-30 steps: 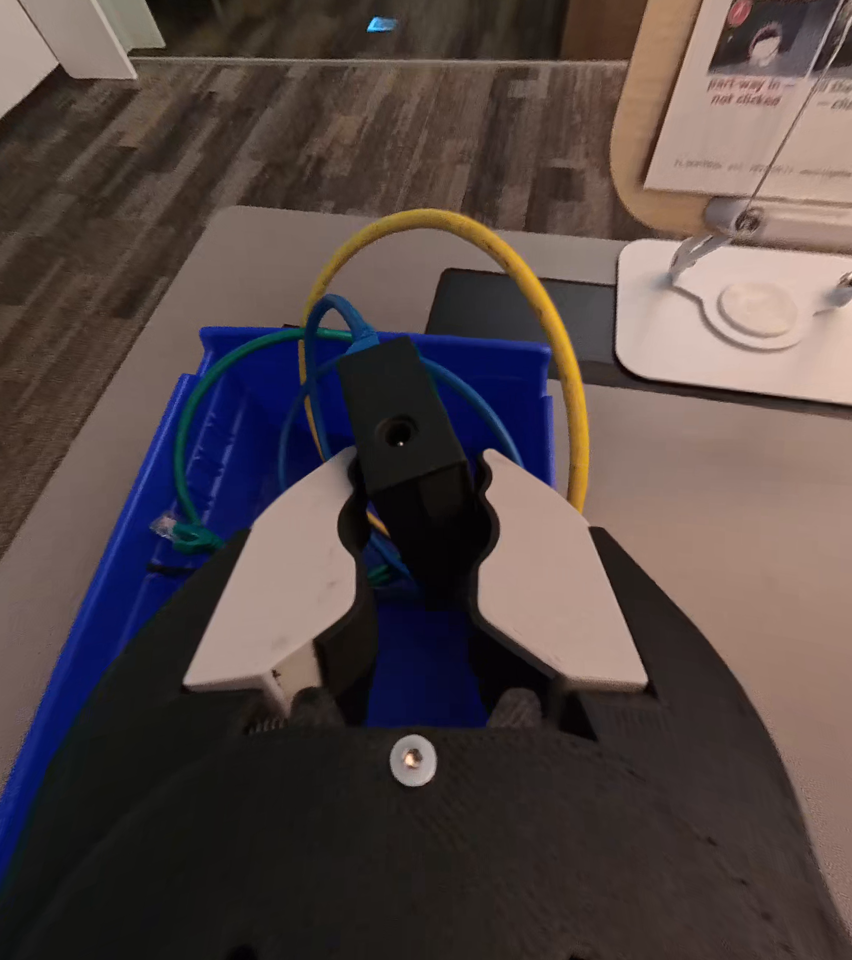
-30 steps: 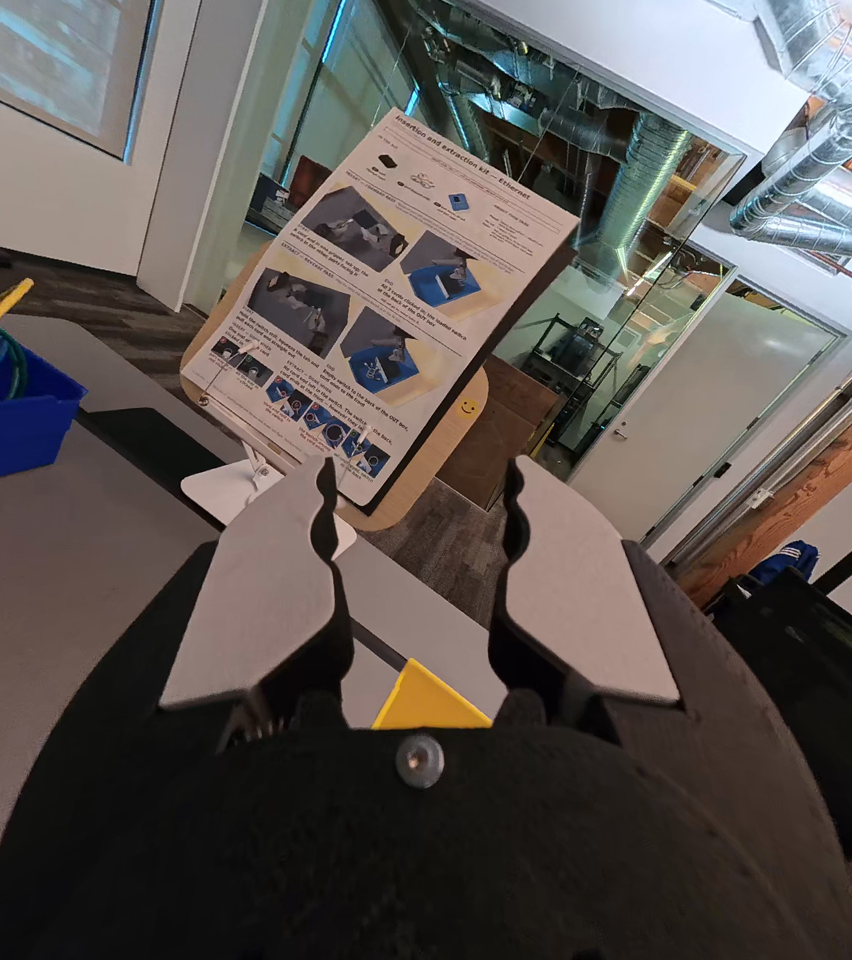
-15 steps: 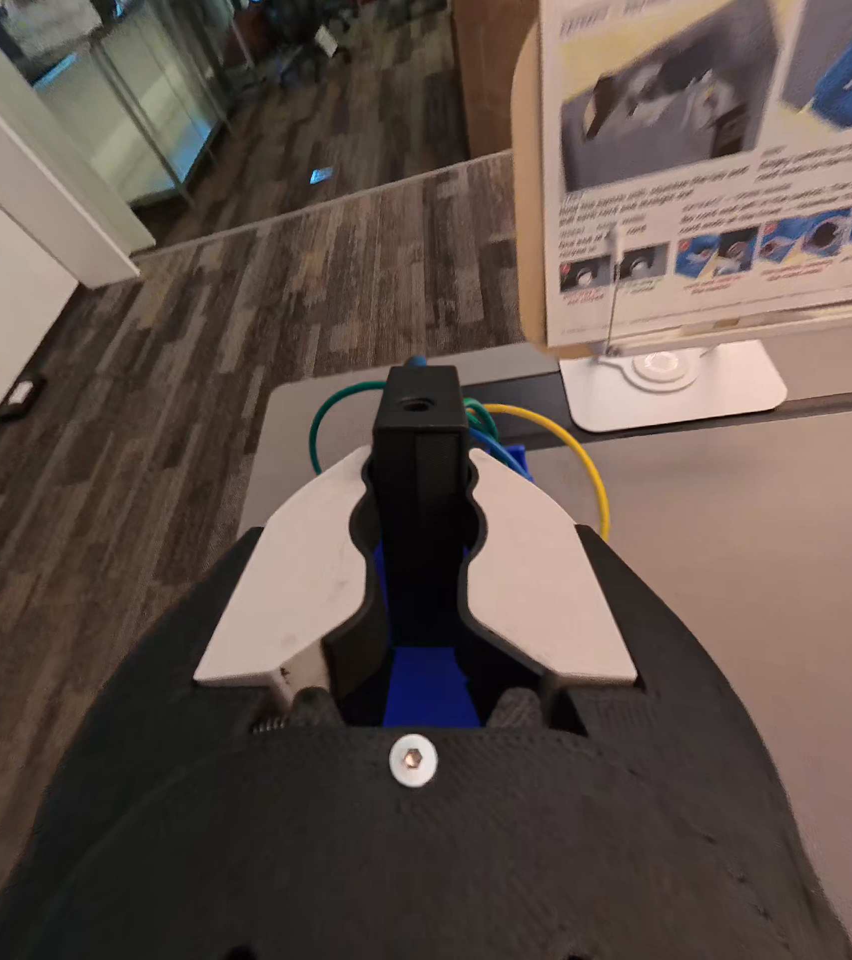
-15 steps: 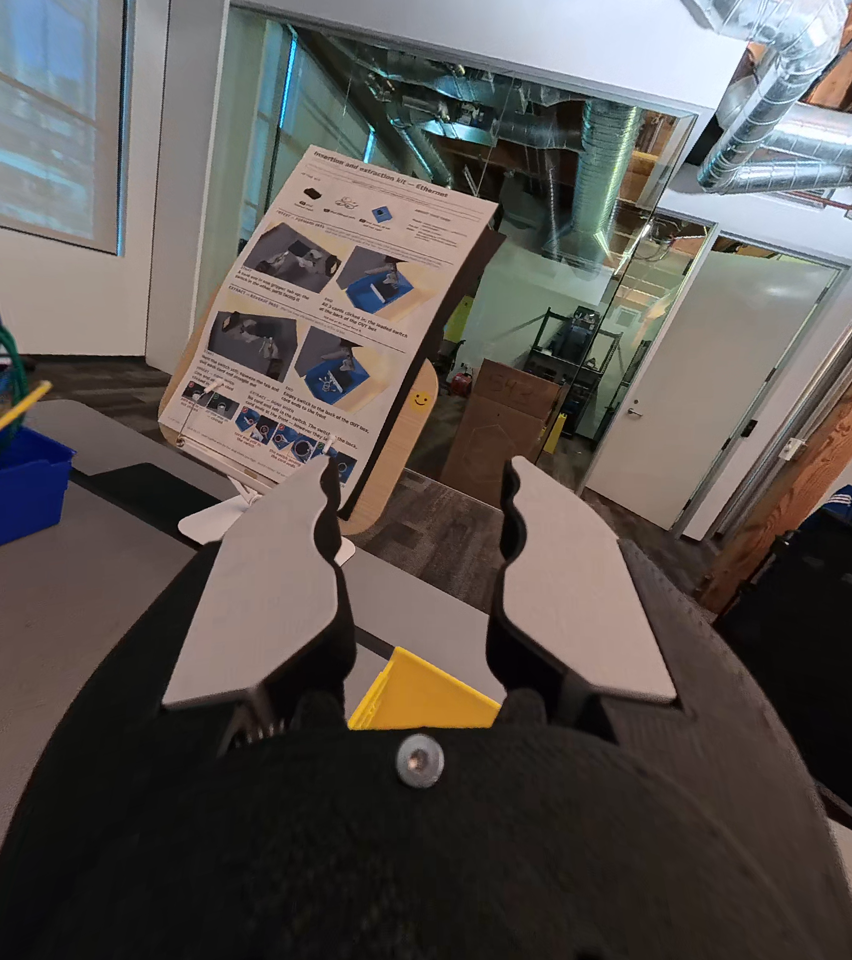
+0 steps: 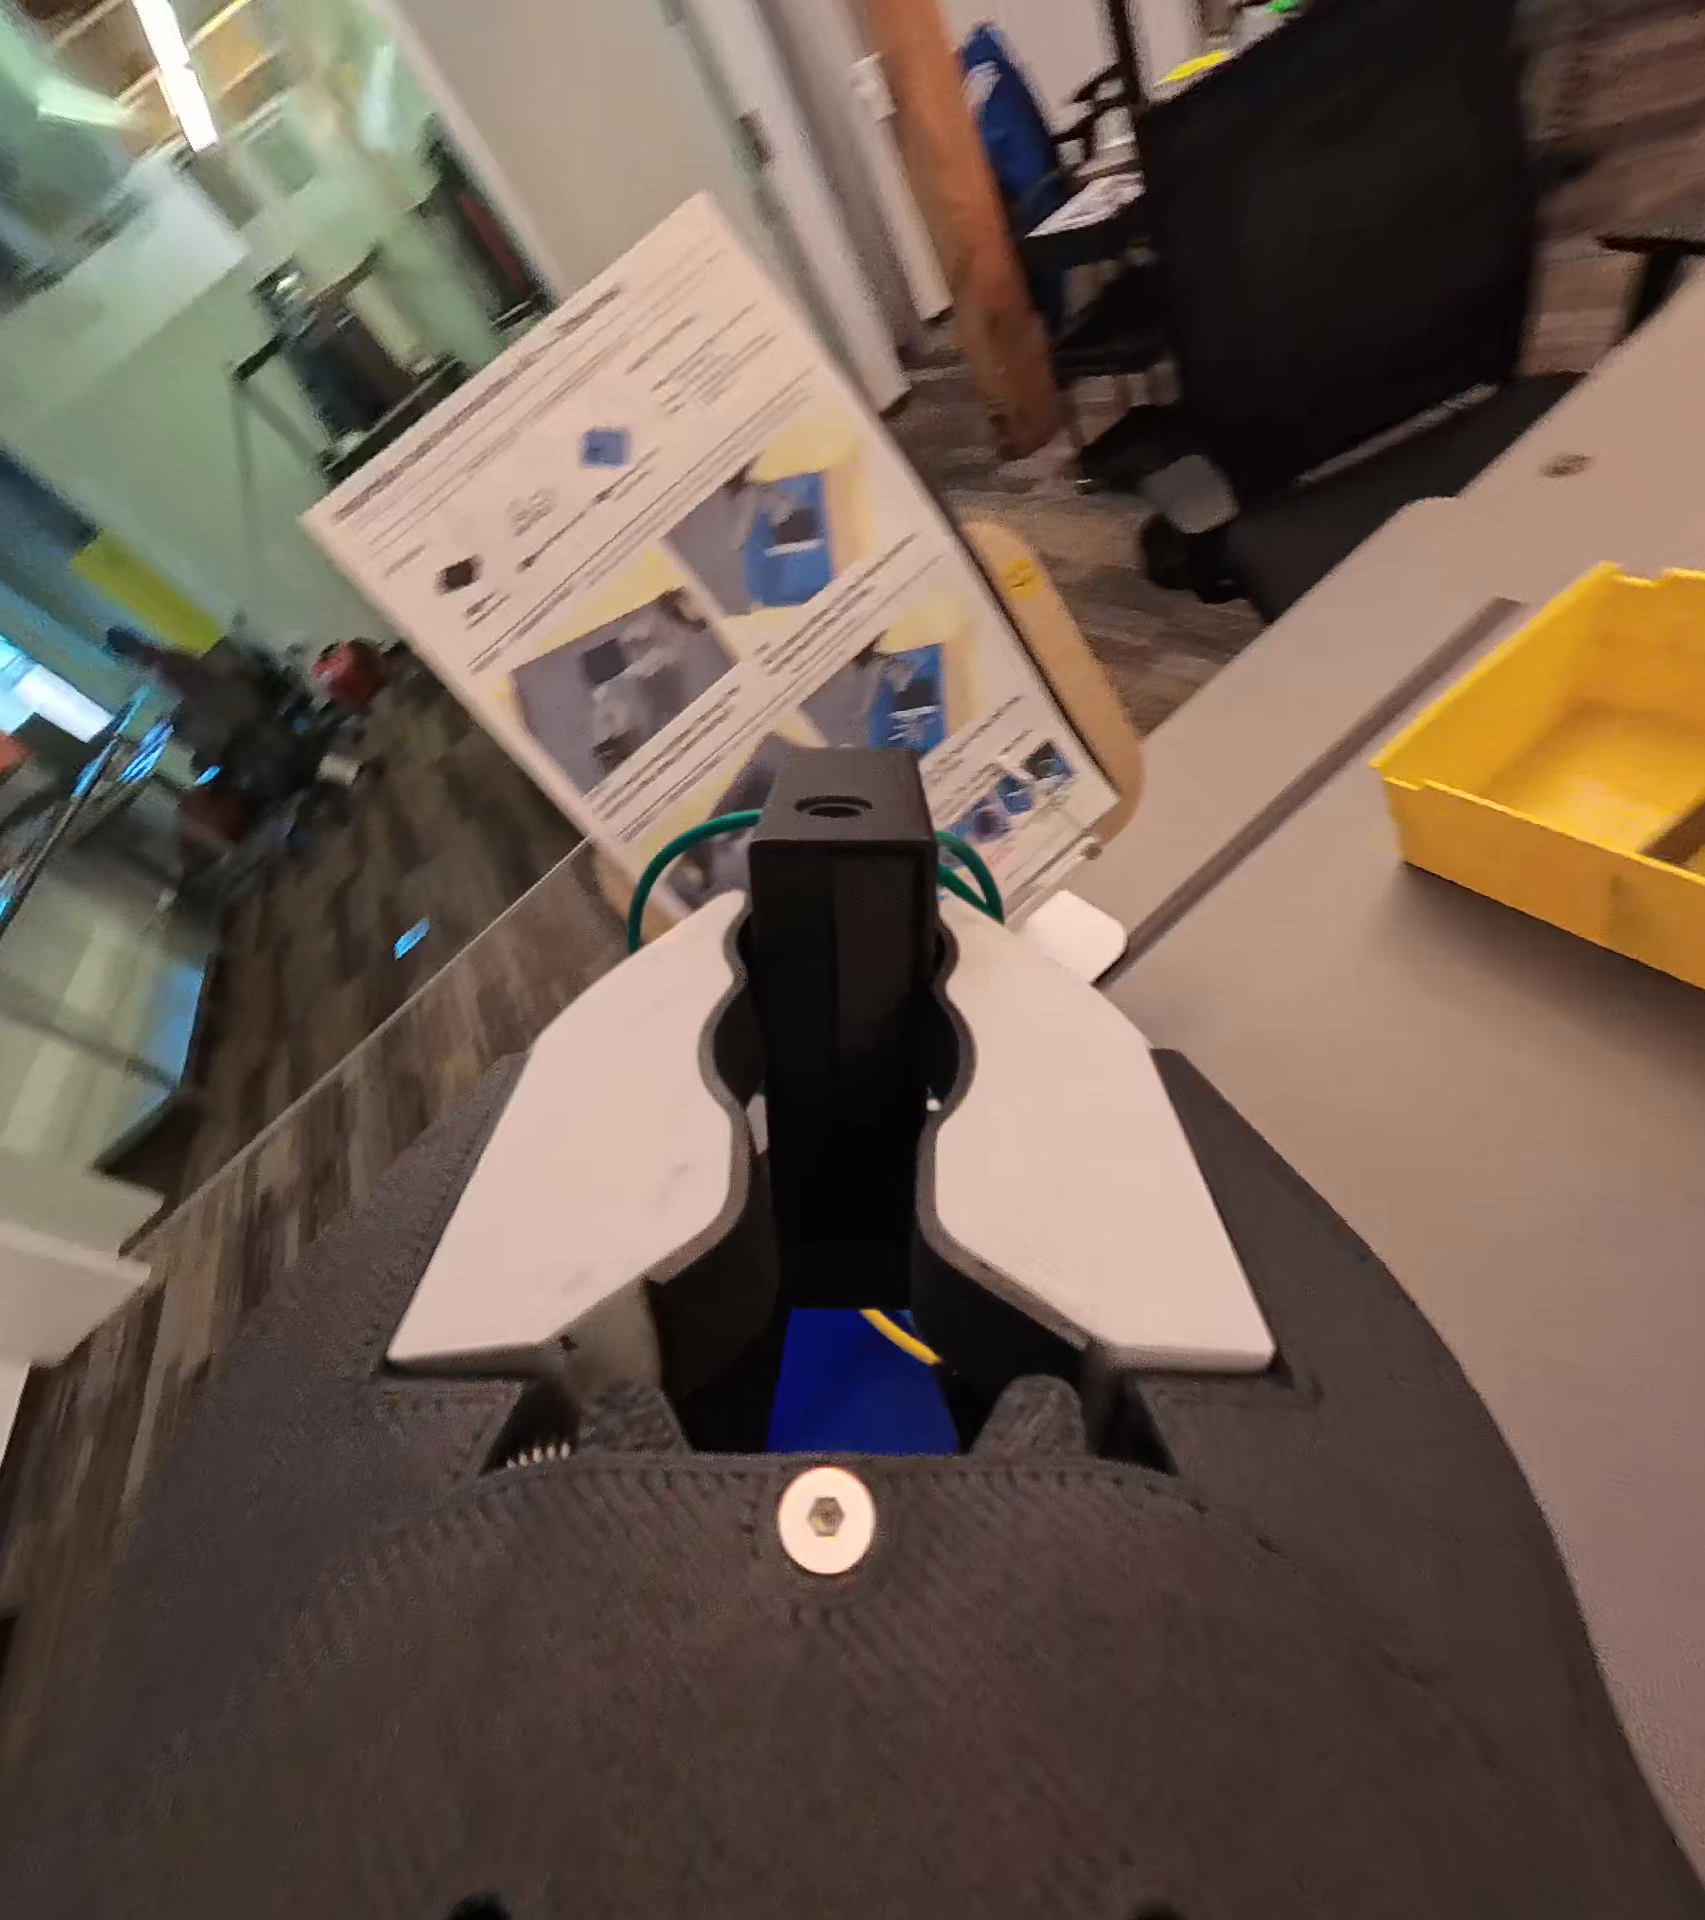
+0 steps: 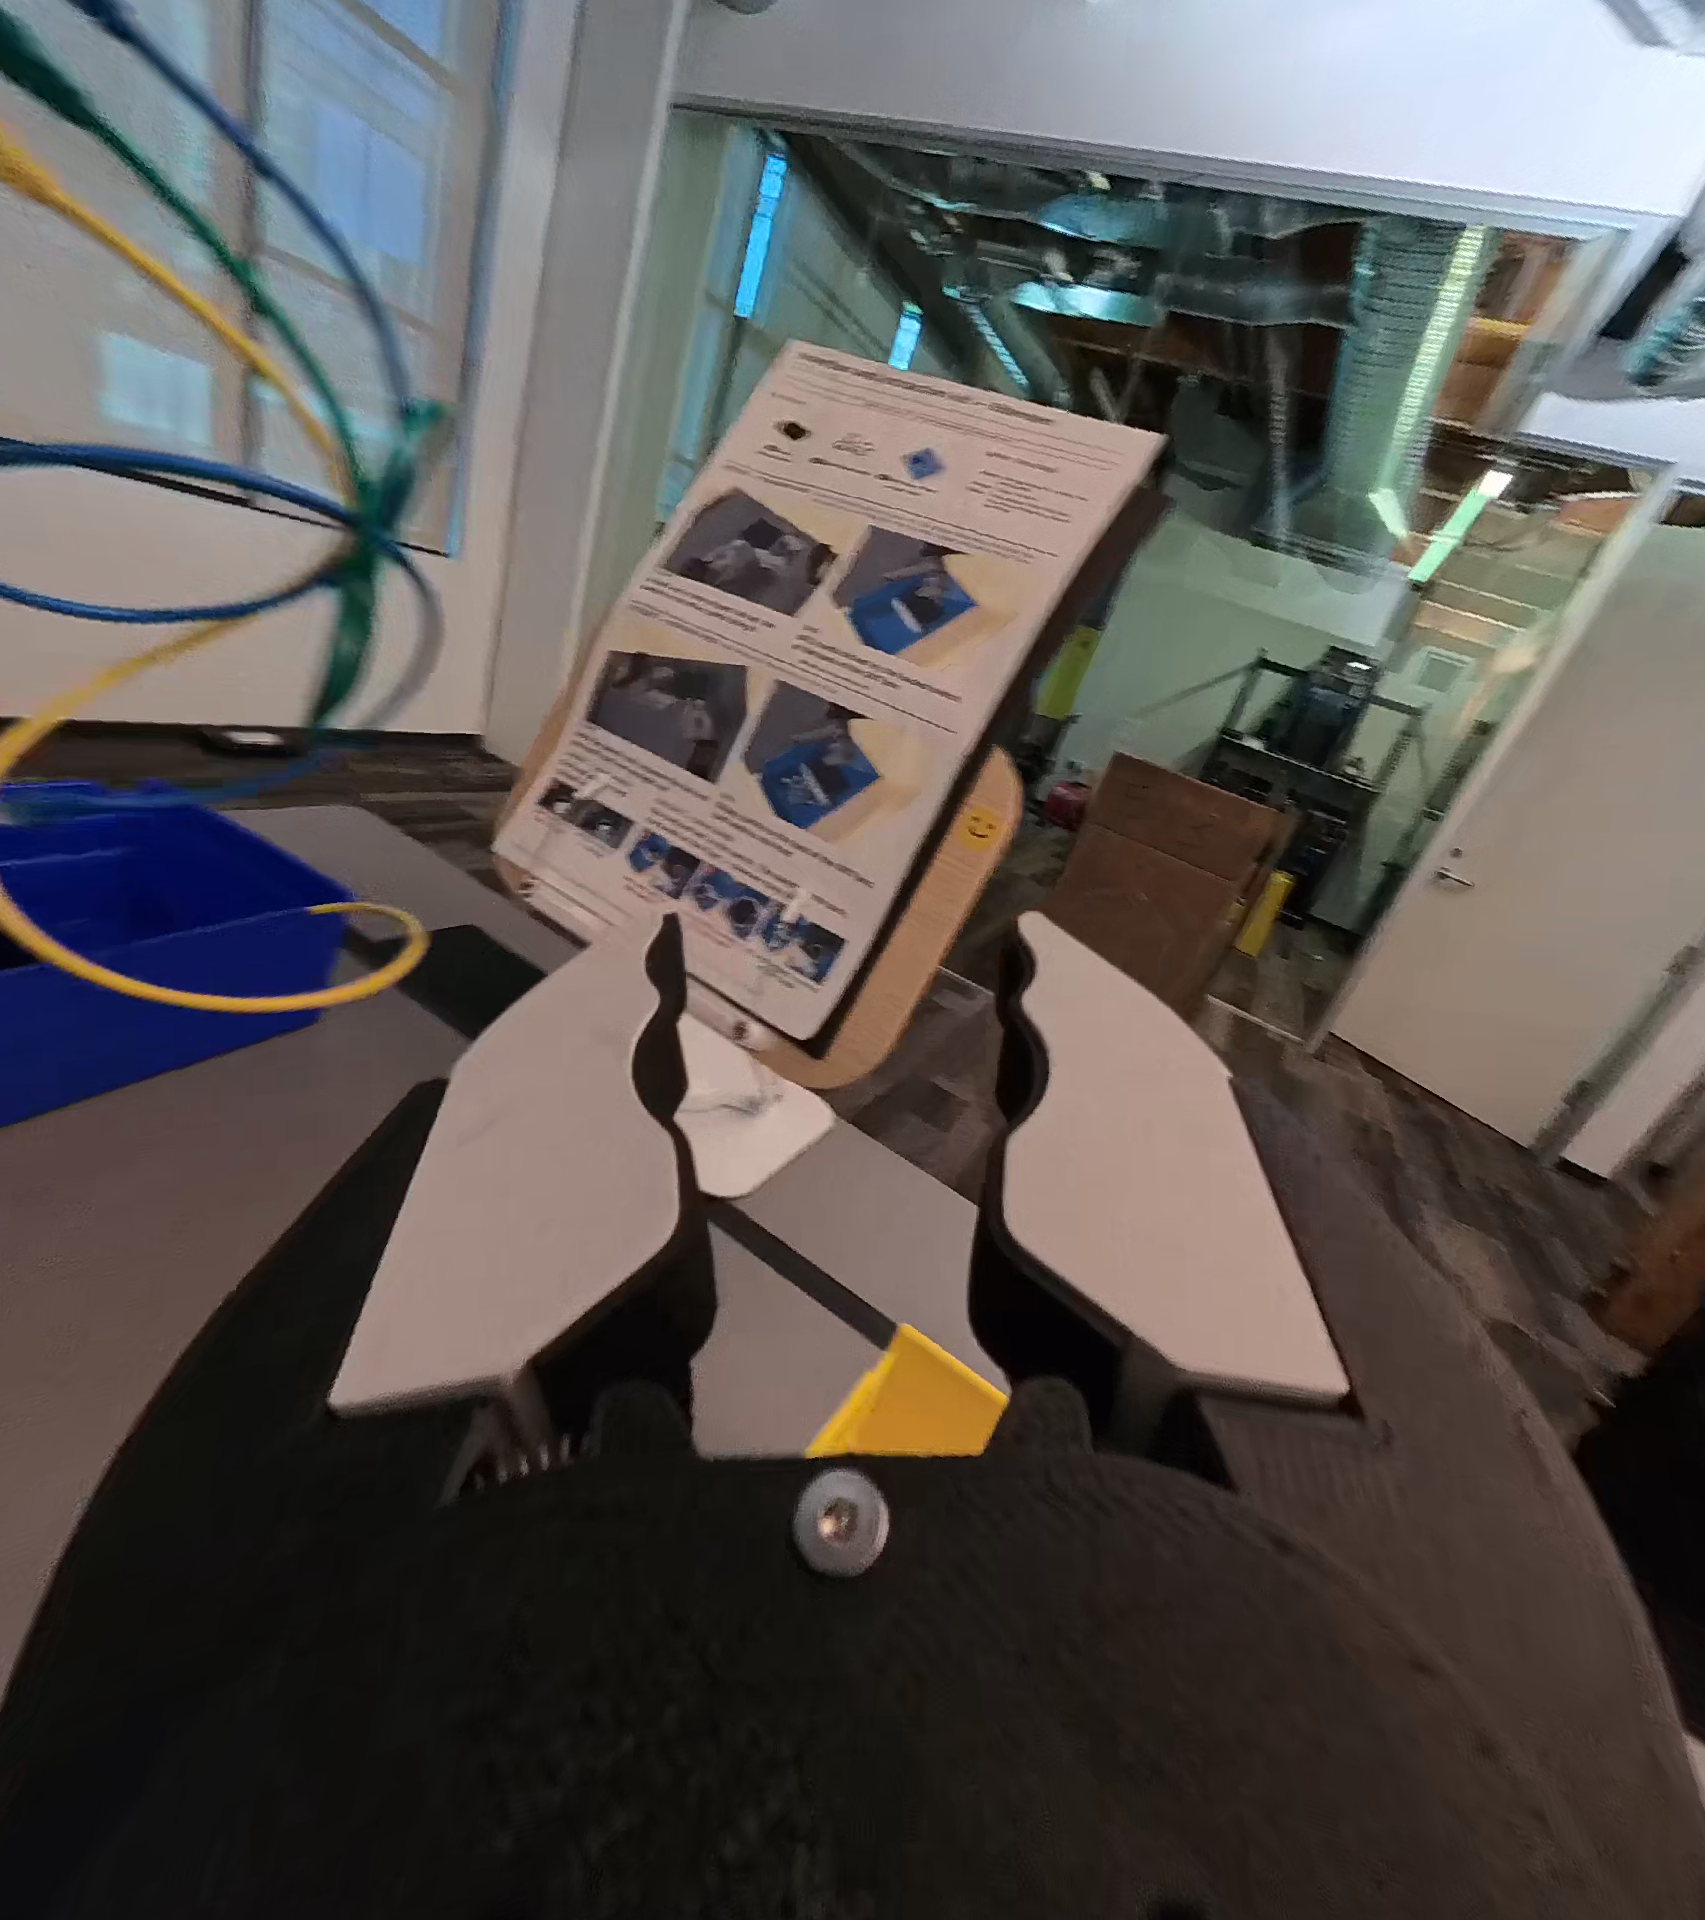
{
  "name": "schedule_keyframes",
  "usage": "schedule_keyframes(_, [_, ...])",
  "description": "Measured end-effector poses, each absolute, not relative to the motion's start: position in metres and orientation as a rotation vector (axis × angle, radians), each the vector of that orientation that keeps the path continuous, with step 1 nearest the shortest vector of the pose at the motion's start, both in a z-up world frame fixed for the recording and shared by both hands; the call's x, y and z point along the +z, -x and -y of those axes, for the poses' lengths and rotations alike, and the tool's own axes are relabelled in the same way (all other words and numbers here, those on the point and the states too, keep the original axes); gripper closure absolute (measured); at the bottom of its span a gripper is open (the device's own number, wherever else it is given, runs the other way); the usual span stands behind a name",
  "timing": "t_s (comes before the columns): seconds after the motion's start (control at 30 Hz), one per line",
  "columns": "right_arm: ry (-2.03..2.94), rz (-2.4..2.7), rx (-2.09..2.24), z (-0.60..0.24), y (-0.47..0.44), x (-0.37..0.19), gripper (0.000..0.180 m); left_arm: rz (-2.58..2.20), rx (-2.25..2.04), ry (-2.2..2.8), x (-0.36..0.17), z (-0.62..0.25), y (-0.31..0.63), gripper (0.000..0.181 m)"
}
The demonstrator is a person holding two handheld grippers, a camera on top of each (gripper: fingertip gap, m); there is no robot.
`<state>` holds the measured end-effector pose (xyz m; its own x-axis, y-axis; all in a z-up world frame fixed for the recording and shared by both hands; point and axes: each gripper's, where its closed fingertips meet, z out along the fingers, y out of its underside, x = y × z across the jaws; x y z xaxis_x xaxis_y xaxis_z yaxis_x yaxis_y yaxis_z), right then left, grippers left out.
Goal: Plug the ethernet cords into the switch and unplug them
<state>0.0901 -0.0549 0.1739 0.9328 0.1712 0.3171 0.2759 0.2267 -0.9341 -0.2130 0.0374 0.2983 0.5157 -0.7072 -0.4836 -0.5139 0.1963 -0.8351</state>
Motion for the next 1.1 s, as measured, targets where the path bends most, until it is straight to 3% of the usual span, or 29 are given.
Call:
schedule_keyframes(0.17, [1.28,0.673,0.178,0.062,-0.02,0.164,0.126,-1.43,-0.36,1.326,0.246,-0.002,0.171,0.154])
schedule_keyframes(0.4, [1.174,0.886,0.14,0.052,0.055,0.144,0.119,-1.731,-0.542,1.21,0.148,0.043,0.124,0.154])
schedule_keyframes(0.6, [1.371,1.081,0.179,0.036,0.088,0.087,0.119,-1.848,-0.704,1.137,0.126,0.073,0.094,0.154])
schedule_keyframes(0.73, [1.402,1.139,0.194,0.039,0.101,0.08,0.17,-1.832,-0.633,1.075,0.138,0.079,0.087,0.149])
schedule_keyframes(0.93, [1.473,1.039,0.102,0.025,0.082,0.084,0.171,-1.262,-0.6,1.224,0.192,0.009,0.149,0.133])
schedule_keyframes(1.0, [1.487,1.031,0.082,0.023,0.079,0.083,0.17,-1.007,-0.471,1.395,0.179,-0.057,0.205,0.135])
schedule_keyframes(1.1, [1.501,1.03,0.094,0.024,0.081,0.083,0.17,-0.768,-0.361,1.722,0.115,-0.141,0.281,0.136])
